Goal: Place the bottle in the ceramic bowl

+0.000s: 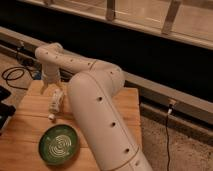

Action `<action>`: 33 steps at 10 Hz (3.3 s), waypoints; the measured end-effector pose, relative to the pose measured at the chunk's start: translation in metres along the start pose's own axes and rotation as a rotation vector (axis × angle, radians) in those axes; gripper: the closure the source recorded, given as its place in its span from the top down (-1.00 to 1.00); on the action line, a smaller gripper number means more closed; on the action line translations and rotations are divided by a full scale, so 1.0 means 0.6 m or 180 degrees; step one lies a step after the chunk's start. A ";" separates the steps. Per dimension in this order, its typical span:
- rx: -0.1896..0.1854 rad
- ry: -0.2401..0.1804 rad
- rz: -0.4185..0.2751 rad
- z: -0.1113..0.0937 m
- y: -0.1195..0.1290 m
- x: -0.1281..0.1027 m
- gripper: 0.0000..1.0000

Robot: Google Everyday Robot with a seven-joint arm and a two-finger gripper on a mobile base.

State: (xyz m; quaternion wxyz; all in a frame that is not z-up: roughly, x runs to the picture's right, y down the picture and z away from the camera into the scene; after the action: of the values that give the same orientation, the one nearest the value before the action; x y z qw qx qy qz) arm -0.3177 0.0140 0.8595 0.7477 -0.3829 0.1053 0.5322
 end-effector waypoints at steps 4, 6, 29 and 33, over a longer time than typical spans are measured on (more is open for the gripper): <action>0.0072 0.0132 0.0196 0.032 -0.032 0.012 0.30; 0.0077 0.0172 0.0270 0.041 -0.048 0.020 0.30; -0.0372 0.0334 0.0177 0.111 -0.051 0.015 -1.00; -0.0627 -0.0246 -0.0179 -0.054 -0.011 0.038 -1.00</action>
State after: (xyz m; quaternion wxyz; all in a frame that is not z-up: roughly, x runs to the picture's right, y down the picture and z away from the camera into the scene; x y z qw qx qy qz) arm -0.2943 0.0075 0.8275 0.7246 -0.4365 0.0128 0.5331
